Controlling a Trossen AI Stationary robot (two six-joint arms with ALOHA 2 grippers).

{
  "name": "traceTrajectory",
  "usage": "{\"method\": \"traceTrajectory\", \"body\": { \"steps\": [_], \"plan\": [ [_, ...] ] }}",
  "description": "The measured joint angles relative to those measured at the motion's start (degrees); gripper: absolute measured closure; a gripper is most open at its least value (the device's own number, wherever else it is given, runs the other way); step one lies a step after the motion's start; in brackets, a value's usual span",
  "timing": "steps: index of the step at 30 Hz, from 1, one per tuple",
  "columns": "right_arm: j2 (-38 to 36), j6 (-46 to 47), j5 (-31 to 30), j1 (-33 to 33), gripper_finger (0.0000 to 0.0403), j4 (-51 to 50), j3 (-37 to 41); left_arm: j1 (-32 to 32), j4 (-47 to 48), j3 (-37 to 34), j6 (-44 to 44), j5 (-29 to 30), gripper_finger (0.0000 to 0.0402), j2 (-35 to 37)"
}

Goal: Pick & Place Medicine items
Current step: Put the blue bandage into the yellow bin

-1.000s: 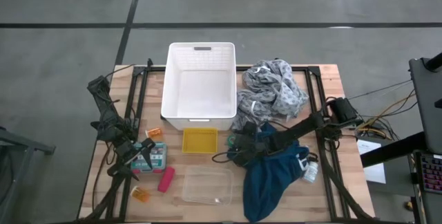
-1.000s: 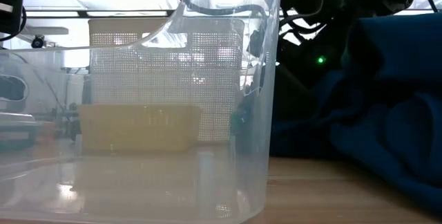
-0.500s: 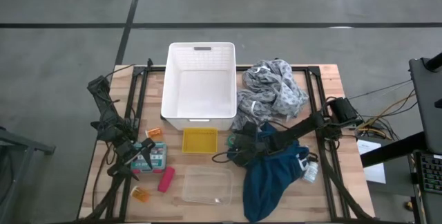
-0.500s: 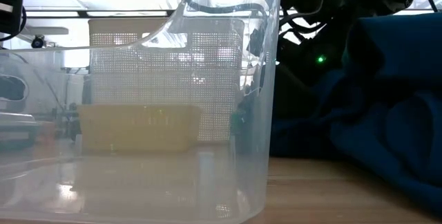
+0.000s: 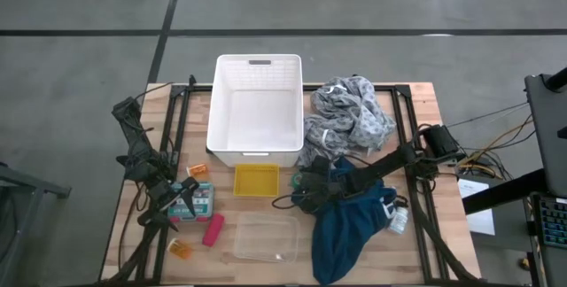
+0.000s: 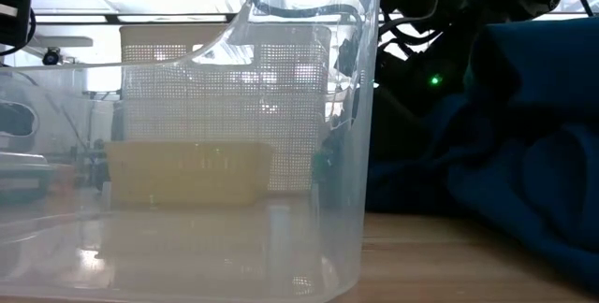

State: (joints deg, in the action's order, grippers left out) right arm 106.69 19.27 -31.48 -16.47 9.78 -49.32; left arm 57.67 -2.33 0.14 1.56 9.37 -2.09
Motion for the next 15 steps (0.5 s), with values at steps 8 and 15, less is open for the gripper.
{"method": "traceTrajectory", "body": {
  "steps": [8,15],
  "plan": [
    [0.0,-0.4,0.0,0.0,0.0178,0.0,0.0,0.0,0.0,0.0,0.0,0.0,0.0110,0.0],
    [0.0,-0.4,0.0,0.0,0.0213,0.0,0.0,0.0,0.0,0.0,0.0,0.0,0.0110,0.0]
  ]
}}
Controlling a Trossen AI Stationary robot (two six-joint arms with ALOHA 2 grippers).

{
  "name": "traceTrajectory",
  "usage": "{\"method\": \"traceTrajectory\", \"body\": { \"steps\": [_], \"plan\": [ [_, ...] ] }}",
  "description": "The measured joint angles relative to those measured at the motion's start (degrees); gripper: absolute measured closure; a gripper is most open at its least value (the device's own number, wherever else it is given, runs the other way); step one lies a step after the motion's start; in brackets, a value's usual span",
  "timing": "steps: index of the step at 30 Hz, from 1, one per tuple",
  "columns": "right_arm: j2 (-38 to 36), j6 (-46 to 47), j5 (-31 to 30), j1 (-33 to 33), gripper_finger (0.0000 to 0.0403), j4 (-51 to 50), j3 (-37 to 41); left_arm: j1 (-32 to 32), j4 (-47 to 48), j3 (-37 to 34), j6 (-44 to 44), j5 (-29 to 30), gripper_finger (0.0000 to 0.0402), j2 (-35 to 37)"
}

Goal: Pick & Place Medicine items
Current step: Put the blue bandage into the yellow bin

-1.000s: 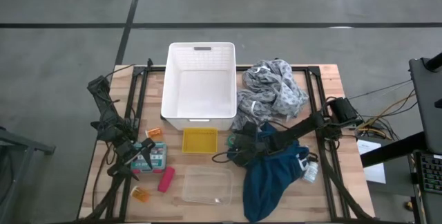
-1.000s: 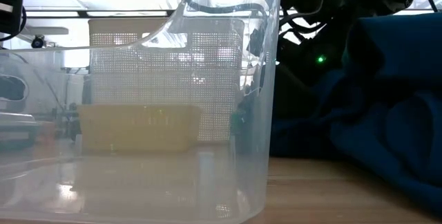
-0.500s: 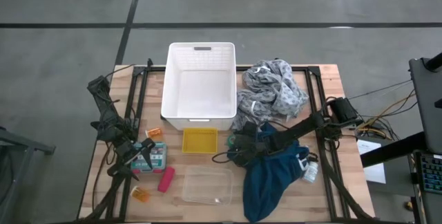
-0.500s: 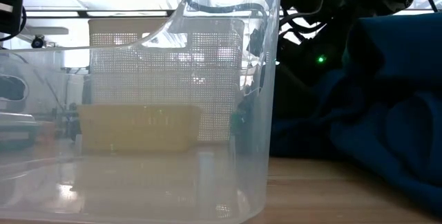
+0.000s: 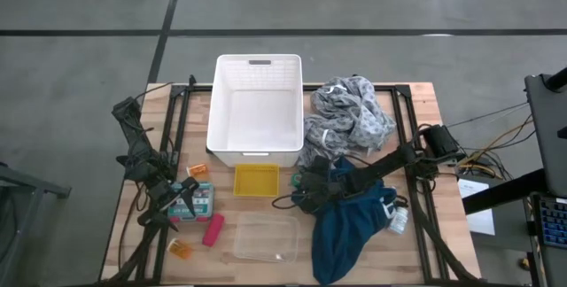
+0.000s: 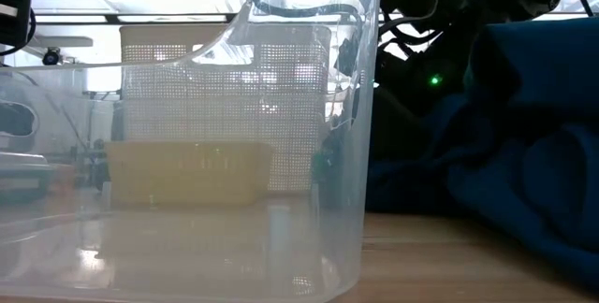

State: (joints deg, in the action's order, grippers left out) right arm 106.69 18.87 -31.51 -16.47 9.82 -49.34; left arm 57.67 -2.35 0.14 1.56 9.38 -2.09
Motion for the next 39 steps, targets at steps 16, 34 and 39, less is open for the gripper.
{"method": "traceTrajectory", "body": {
  "steps": [16,34,39],
  "plan": [
    [-2.7,-3.3,-0.5,-0.1,0.0216,-0.2,-1.2,0.0,0.0,0.0,0.0,0.0,0.0110,0.0],
    [-8.0,-5.8,1.8,-0.1,0.0216,-0.2,-8.3,0.0,0.0,0.0,0.0,0.0,0.0110,0.0],
    [-8.0,-7.3,3.8,-0.1,0.0216,-0.1,-11.6,0.0,0.0,0.0,0.0,0.0,0.0110,0.0]
  ]
}}
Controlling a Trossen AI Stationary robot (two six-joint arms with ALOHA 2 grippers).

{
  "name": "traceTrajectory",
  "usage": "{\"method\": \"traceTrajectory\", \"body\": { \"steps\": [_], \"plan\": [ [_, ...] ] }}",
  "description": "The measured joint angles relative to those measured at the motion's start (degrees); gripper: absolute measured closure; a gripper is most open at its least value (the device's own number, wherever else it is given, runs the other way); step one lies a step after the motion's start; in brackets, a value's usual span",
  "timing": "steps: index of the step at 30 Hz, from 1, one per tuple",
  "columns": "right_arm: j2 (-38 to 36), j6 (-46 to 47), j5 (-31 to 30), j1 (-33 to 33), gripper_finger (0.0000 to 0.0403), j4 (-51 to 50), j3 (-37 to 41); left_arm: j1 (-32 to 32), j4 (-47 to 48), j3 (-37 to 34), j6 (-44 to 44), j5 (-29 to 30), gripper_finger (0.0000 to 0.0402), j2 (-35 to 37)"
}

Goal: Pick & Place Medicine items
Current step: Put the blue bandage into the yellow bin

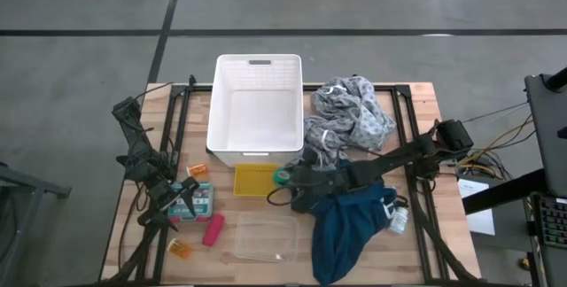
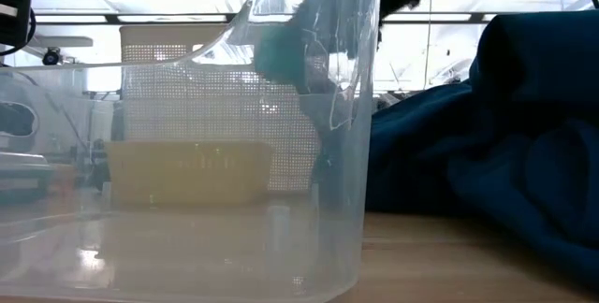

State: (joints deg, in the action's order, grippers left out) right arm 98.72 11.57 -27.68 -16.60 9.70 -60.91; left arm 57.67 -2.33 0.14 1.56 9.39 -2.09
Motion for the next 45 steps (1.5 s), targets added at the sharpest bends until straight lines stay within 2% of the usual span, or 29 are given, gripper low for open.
{"method": "traceTrajectory", "body": {
  "steps": [10,22,32,38,45],
  "plan": [
    [0.0,-0.3,5.3,0.0,0.0216,-0.5,-3.1,0.0,0.0,0.0,0.0,0.0,0.0110,0.0],
    [0.0,-2.9,7.4,0.0,0.0216,-0.4,-7.1,0.0,0.0,0.0,0.0,0.0,0.0110,0.0],
    [0.0,-2.4,7.3,0.0,0.0216,-2.9,-4.2,0.0,0.0,0.0,0.0,0.0,0.0110,0.0],
    [0.0,4.7,7.2,0.0,0.0216,-10.0,-2.0,0.0,0.0,0.0,0.0,0.0,0.0110,0.0],
    [0.0,8.0,6.8,0.0,0.0216,-9.7,2.5,0.0,0.0,0.0,0.0,0.0,0.0110,0.0]
  ]
}}
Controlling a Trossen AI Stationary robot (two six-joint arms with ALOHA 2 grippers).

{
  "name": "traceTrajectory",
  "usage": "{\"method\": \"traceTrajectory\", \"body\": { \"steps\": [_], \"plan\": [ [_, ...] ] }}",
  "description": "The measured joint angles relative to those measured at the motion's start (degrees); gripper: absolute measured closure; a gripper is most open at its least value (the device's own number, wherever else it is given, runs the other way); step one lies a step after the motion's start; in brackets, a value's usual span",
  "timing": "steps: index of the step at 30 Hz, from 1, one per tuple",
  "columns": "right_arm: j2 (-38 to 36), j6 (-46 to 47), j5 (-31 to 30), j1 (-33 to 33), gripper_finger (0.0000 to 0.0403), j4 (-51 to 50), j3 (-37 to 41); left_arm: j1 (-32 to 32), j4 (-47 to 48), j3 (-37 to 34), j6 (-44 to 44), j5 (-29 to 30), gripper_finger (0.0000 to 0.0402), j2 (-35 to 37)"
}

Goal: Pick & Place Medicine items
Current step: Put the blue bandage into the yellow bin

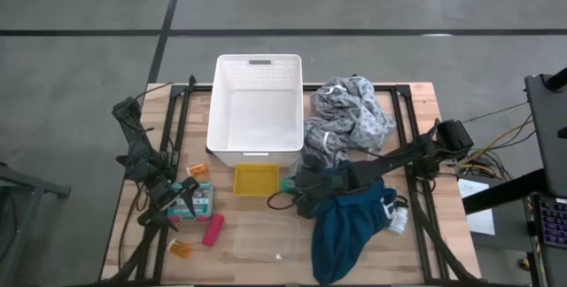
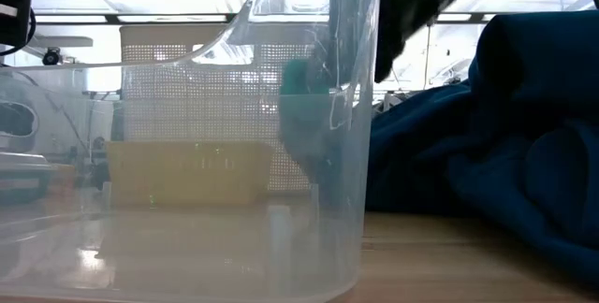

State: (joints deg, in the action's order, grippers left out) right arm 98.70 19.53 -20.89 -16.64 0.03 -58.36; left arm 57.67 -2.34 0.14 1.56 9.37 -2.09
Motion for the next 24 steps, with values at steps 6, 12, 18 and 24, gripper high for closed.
{"method": "traceTrajectory", "body": {
  "steps": [6,12,18,24],
  "plan": [
    [0.0,0.0,-0.2,0.0,0.0216,4.0,4.7,0.0,0.0,0.0,0.0,0.0,0.0110,0.0],
    [0.0,0.0,-0.3,0.0,0.0216,13.8,10.4,0.0,0.0,0.0,0.0,0.0,0.0110,0.0],
    [1.0,0.0,-0.2,0.0,0.0216,19.4,14.4,0.0,0.0,0.0,0.0,0.0,0.0110,0.0],
    [6.1,-0.2,-0.1,0.0,0.0216,22.0,14.5,0.0,0.0,0.0,0.0,0.0,0.0110,-0.1]
  ]
}}
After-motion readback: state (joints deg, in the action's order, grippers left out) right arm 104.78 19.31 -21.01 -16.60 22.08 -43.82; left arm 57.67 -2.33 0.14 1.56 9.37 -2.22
